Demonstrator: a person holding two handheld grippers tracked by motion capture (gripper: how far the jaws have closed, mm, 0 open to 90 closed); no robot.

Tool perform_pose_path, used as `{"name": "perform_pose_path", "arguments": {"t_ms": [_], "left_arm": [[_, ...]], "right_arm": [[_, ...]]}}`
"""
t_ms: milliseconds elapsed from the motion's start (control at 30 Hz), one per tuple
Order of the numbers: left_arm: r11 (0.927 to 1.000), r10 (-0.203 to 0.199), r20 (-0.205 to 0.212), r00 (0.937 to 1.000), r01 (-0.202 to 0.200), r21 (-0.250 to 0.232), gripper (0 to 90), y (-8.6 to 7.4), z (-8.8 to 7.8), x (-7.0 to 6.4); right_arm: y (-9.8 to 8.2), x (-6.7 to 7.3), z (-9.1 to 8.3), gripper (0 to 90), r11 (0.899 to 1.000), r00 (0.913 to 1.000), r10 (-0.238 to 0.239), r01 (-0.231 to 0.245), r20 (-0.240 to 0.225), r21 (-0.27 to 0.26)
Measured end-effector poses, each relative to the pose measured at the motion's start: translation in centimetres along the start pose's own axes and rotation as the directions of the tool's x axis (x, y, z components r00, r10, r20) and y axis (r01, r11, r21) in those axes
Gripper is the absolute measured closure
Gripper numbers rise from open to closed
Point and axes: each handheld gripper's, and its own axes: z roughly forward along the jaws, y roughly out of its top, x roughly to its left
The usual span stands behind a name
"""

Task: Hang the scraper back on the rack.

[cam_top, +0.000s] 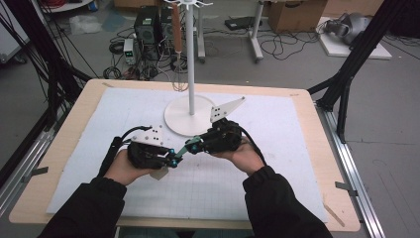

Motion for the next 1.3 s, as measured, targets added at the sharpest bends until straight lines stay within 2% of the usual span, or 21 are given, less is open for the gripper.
{"name": "perform_pose_path", "arguments": {"t_ms": [167,267,433,467,567,667,767,800,867,1000,1100,1200,1300], "left_arm": [[0.9999,-0.008,-0.007,0.9999,0.008,-0.016,84.2,0.1,-0.3,0.1],[0.9996,-0.012,-0.01,0.9999,0.012,-0.026,84.3,0.1,-0.4,0.1],[0.9996,-0.015,-0.022,0.9996,0.015,-0.023,84.2,0.1,-0.4,0.2],[0.9994,-0.02,-0.021,0.9996,0.02,-0.027,84.2,0.0,-0.4,0.2],[0.9997,-0.011,-0.017,0.9998,0.01,-0.023,83.9,0.0,-0.3,0.1],[0.9995,-0.023,-0.007,0.9997,0.023,-0.022,81.9,0.0,-0.3,0.3],[0.9992,-0.036,-0.009,0.9993,0.036,-0.018,77.7,-0.2,-0.3,0.3],[0.9989,-0.044,-0.008,0.999,0.043,-0.02,76.6,-0.3,-0.3,0.3],[0.9993,-0.037,-0.01,0.9993,0.037,-0.008,75.4,-0.3,-0.3,0.4],[0.999,-0.044,-0.01,0.999,0.043,-0.008,78.4,-0.3,-0.1,0.3],[0.9995,-0.032,-0.004,0.9995,0.032,-0.004,81.5,-0.3,-0.1,0.4],[0.9999,-0.015,0.0,0.9999,0.015,-0.003,83.5,-0.2,0.0,0.2],[0.9997,-0.02,0.005,0.9998,0.02,-0.013,84.1,-0.2,0.0,0.3]], "right_arm": [[0.0,0.1,0.0,70.5,1.0,0.9997,0.001,0.0,0.022,-0.027],[-0.1,0.0,0.0,69.2,0.999,0.9996,0.011,-0.01,0.026,-0.042],[0.1,0.0,0.2,73.9,0.998,0.9991,0.018,-0.015,0.038,-0.065],[0.1,0.0,0.2,78.1,0.998,0.9993,0.017,-0.015,0.034,-0.063],[0.3,0.1,0.3,81.0,0.998,0.9998,0.014,-0.013,0.015,-0.058],[0.5,0.3,0.3,82.0,0.999,0.9998,0.005,-0.004,0.02,-0.049],[0.8,0.6,0.1,82.1,0.999,0.9985,-0.03,0.031,0.045,-0.035],[0.9,0.7,0.0,82.1,0.999,0.9987,-0.027,0.029,0.042,-0.037],[1.2,0.8,-0.3,82.1,0.998,0.998,-0.041,0.043,0.048,-0.037],[1.8,1.0,-0.4,82.0,0.998,0.9966,-0.06,0.061,0.057,-0.016],[2.0,1.2,-0.3,82.0,0.997,0.9959,-0.073,0.074,0.054,-0.016],[2.0,1.2,-0.2,81.4,0.998,0.9972,-0.059,0.061,0.046,-0.032],[1.8,1.0,0.0,78.2,0.997,0.998,-0.042,0.046,0.048,-0.068]]}}
